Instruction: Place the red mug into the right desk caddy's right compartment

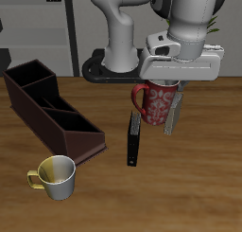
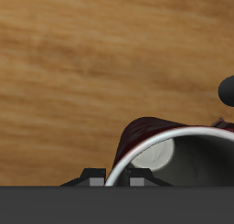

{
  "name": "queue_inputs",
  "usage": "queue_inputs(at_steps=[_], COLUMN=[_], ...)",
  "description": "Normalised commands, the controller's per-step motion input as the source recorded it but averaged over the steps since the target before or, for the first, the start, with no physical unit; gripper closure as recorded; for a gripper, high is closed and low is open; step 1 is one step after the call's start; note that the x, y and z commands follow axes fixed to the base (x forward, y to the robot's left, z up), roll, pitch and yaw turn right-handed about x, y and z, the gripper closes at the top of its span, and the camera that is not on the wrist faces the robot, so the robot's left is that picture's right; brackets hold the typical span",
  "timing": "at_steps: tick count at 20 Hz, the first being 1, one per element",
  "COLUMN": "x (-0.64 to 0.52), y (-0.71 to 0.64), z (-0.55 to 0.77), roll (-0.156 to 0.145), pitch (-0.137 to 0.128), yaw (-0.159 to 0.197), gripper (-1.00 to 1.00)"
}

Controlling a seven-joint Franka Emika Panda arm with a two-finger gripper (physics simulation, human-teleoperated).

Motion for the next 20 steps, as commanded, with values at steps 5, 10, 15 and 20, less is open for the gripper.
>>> queue_inputs(at_steps=[5,10,15,20], x=[-0.53,-0.42,-0.32,-0.22], y=[-0.25,-0.39,-0.30,-0.22], z=[0.14,0.01,0.03,0.10], roll=[0.018,-0.042,-0.041,-0.032], pitch=[-0.007,-0.018,-0.013,-0.041], yaw=[0.010,-0.005,-0.006,0.007], gripper=[1.00,1.00,1.00,1.00])
